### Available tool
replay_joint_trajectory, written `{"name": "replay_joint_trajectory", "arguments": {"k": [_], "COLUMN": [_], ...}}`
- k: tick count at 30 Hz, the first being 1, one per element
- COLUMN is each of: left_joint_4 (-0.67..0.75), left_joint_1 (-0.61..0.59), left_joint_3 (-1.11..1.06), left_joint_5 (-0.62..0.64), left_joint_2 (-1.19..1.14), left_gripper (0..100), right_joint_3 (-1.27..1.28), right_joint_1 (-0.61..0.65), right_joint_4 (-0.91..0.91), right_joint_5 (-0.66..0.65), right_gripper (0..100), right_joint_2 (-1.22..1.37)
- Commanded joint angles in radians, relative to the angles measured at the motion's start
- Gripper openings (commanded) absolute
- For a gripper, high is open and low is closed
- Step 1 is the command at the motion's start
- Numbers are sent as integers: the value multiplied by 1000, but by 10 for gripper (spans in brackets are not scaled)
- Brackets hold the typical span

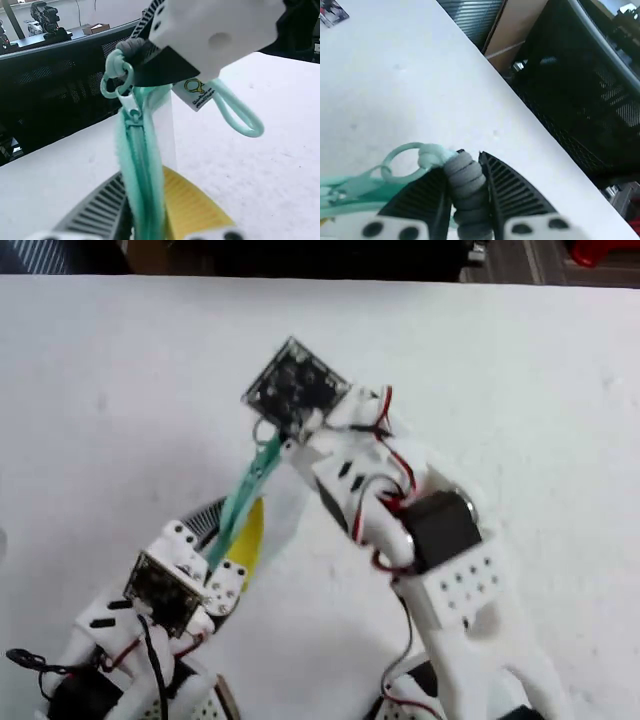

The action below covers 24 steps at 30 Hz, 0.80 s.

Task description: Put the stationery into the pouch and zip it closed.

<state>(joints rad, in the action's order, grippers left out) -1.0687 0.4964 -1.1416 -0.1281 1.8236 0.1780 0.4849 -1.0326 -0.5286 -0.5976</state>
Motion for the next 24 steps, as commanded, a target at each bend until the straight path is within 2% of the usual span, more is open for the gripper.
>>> {"name": "replay_joint_trajectory", "arguments": {"k": [1, 6, 12, 16, 24], "left_joint_4": [-37, -37, -37, -29, -34], "left_joint_1": [25, 24, 24, -41, -56], "left_joint_3": [9, 9, 9, 11, 25], "left_joint_5": [-11, -11, -11, -3, -2], "left_joint_2": [8, 8, 8, 8, 8], "left_gripper": [22, 21, 20, 20, 20], "right_joint_3": [-44, -41, -41, -41, -46], "right_joint_1": [-171, -305, -344, -349, -458], "right_joint_4": [58, 58, 59, 62, 162], "right_joint_5": [12, 11, -2, -49, -51], "right_gripper": [17, 17, 17, 17, 17], "right_joint_2": [64, 99, 102, 104, 183]}}
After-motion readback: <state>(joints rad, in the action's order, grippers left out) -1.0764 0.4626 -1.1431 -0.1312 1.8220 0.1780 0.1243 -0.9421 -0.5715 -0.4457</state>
